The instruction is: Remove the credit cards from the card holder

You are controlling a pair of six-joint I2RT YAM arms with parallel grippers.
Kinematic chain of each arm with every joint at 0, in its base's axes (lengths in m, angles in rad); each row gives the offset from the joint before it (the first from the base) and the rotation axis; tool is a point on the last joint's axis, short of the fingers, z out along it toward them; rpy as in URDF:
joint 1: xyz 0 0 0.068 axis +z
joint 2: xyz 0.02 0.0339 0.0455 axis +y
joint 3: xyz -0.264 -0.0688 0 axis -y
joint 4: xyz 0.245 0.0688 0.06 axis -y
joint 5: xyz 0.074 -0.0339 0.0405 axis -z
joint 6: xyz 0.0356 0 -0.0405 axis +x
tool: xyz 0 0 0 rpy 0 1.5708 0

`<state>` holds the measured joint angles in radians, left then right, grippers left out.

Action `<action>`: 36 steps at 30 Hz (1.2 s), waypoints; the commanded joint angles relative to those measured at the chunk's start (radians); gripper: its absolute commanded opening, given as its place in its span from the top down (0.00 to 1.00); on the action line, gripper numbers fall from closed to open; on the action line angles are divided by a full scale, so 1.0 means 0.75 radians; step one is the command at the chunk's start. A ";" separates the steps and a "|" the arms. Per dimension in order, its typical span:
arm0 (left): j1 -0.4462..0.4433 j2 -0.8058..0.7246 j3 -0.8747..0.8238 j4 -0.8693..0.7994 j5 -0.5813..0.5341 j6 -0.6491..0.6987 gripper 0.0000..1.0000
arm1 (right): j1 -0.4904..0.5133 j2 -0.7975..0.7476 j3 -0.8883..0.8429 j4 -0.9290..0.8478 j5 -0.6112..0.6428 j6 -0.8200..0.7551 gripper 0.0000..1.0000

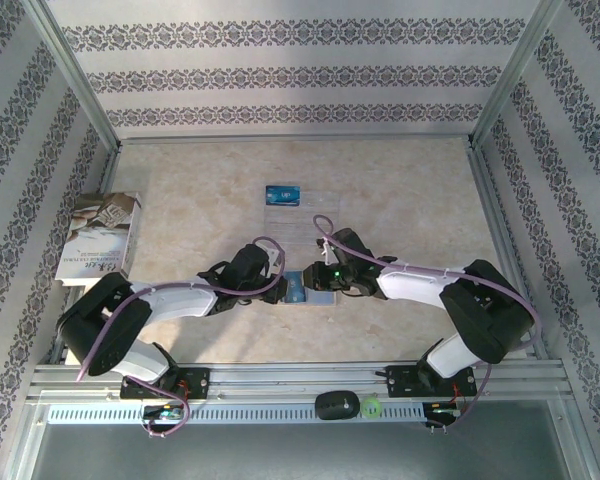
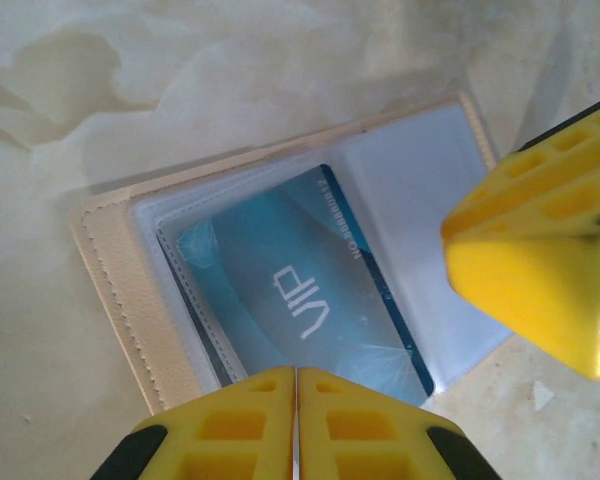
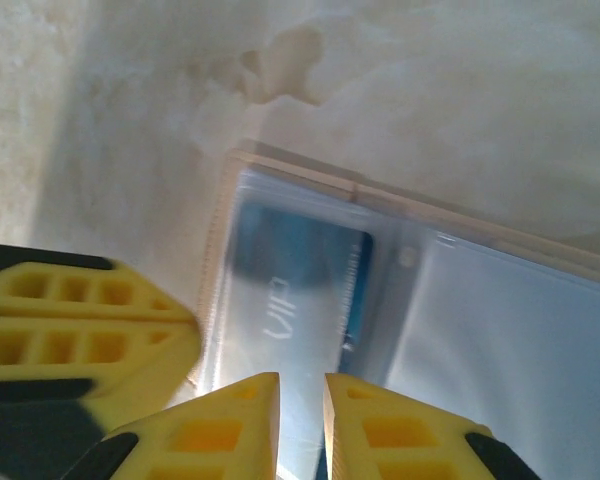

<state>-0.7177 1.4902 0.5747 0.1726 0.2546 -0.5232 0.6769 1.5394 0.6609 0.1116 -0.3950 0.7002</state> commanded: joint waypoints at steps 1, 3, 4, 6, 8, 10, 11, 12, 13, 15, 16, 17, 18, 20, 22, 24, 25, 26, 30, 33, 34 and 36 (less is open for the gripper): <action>0.010 0.045 0.036 0.038 -0.001 0.035 0.91 | 0.007 0.054 0.015 0.048 -0.088 0.002 0.79; 0.012 0.053 0.031 0.026 -0.019 0.027 0.91 | 0.006 0.070 0.017 0.063 -0.103 0.011 0.78; 0.012 0.058 0.026 0.022 -0.021 0.025 0.92 | 0.004 0.076 0.017 0.064 -0.103 0.013 0.78; 0.012 0.065 0.018 0.013 -0.024 0.017 0.92 | -0.002 0.088 0.015 0.065 -0.103 0.019 0.78; 0.013 0.073 0.005 0.011 -0.021 0.009 0.92 | -0.015 0.102 0.011 0.066 -0.103 0.029 0.78; 0.013 0.078 -0.010 0.015 -0.017 -0.002 0.92 | -0.024 0.108 0.007 0.065 -0.095 0.037 0.78; 0.013 0.078 -0.017 0.019 -0.013 -0.007 0.92 | -0.023 0.107 0.003 0.067 -0.093 0.038 0.77; 0.016 0.079 -0.025 0.023 -0.011 -0.013 0.93 | -0.025 0.106 0.002 0.064 -0.090 0.040 0.77; 0.014 0.081 -0.031 0.026 -0.010 -0.016 0.93 | -0.026 0.104 0.001 0.062 -0.083 0.042 0.77; 0.012 0.081 -0.042 0.029 -0.007 -0.024 0.93 | -0.028 0.103 -0.001 0.050 -0.072 0.045 0.76; 0.014 0.083 -0.046 0.031 -0.006 -0.025 0.93 | -0.031 0.100 -0.004 0.049 -0.064 0.048 0.76; 0.012 0.079 -0.047 0.032 -0.003 -0.026 0.93 | -0.033 0.101 -0.006 0.050 -0.068 0.046 0.75; 0.013 0.078 -0.051 0.034 -0.003 -0.027 0.93 | -0.035 0.103 -0.004 0.048 -0.070 0.046 0.75; 0.012 0.076 -0.054 0.033 -0.006 -0.028 0.93 | -0.036 0.111 -0.002 0.049 -0.076 0.047 0.75; 0.012 0.075 -0.055 0.036 -0.005 -0.027 0.93 | -0.036 0.121 0.000 0.051 -0.080 0.048 0.75; 0.014 0.077 -0.058 0.038 -0.004 -0.030 0.93 | -0.036 0.134 0.002 0.053 -0.078 0.048 0.76; 0.013 0.075 -0.059 0.038 -0.005 -0.031 0.93 | -0.035 0.139 0.002 0.051 -0.073 0.050 0.76; 0.013 0.076 -0.060 0.037 -0.005 -0.031 0.93 | -0.037 0.142 0.000 0.050 -0.071 0.050 0.77; 0.013 0.073 -0.061 0.037 -0.005 -0.031 0.93 | -0.041 0.148 -0.007 0.055 -0.065 0.052 0.78; 0.014 0.074 -0.062 0.036 -0.006 -0.032 0.94 | -0.042 0.156 -0.010 0.070 -0.080 0.055 0.79; 0.014 0.073 -0.062 0.037 -0.008 -0.031 0.94 | -0.042 0.161 -0.010 0.079 -0.092 0.058 0.79; 0.012 0.077 -0.062 0.038 -0.005 -0.032 0.94 | -0.042 0.170 -0.013 0.104 -0.111 0.067 0.80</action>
<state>-0.7177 1.5284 0.5556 0.2298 0.2546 -0.5358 0.6559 1.6466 0.6613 0.1577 -0.4614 0.7361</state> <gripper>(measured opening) 0.064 0.207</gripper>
